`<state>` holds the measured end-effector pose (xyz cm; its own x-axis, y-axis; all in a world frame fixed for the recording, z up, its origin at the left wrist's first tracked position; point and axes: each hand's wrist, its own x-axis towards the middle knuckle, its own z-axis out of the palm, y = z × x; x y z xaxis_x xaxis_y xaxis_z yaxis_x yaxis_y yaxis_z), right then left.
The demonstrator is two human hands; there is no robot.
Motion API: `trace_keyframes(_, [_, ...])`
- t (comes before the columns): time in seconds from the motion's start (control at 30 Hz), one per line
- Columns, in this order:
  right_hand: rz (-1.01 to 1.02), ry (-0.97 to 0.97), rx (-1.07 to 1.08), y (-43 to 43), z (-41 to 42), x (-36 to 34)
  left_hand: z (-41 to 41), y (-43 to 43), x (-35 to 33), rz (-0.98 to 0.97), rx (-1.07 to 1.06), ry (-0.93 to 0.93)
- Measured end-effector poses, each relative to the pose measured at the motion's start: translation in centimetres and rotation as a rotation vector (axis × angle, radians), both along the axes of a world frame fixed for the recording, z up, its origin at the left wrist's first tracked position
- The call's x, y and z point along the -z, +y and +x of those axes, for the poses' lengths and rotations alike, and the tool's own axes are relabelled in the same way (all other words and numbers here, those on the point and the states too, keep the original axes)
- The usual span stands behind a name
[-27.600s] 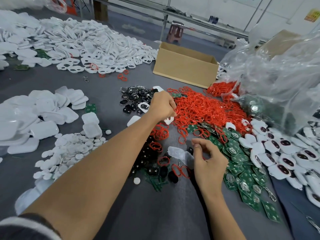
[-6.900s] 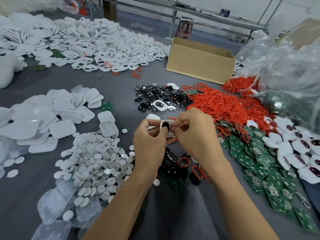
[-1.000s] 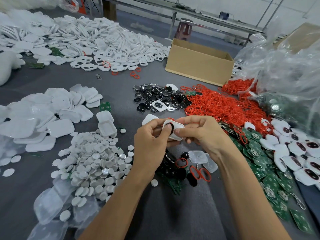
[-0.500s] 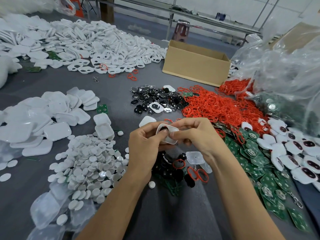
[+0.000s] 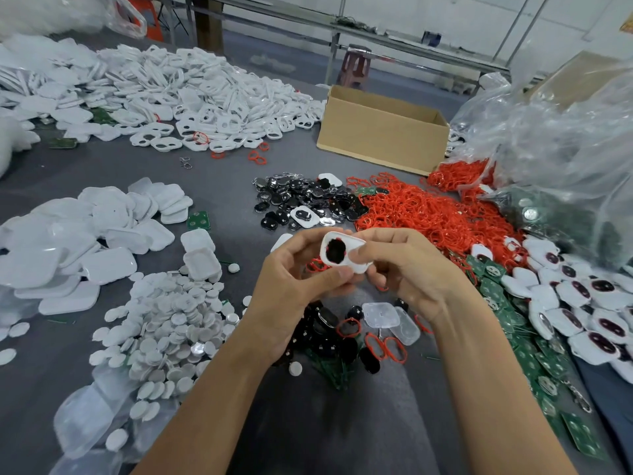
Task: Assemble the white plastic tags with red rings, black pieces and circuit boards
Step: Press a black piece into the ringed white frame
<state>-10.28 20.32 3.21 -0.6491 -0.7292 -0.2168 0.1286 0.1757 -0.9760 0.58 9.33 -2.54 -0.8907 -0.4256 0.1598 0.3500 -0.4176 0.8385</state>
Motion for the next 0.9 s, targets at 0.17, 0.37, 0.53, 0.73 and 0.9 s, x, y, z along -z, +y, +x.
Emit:
trace_keyframes(0.17, [-0.059,-0.037,-0.064,-0.1,0.0,0.2,0.2,-0.2,-0.2,0.004,0.020,0.041])
trace_keyframes(0.37, [-0.117,-0.101,-0.079,-0.2,0.2,0.0,0.1,-0.5,0.0,0.099,0.018,0.038])
trace_keyframes(0.53, [-0.100,0.033,-0.003,0.4,0.1,-0.4,-0.1,-0.6,0.0,0.161,-0.005,0.028])
trace_keyframes(0.73, [0.421,0.764,-0.145,3.0,-1.9,-1.0,-0.2,-0.8,0.0,0.289,-0.040,0.017])
trace_keyframes(0.9, [0.869,0.830,-0.423,3.0,-2.2,0.1,-0.2,-0.9,0.2,0.295,-0.031,-0.008])
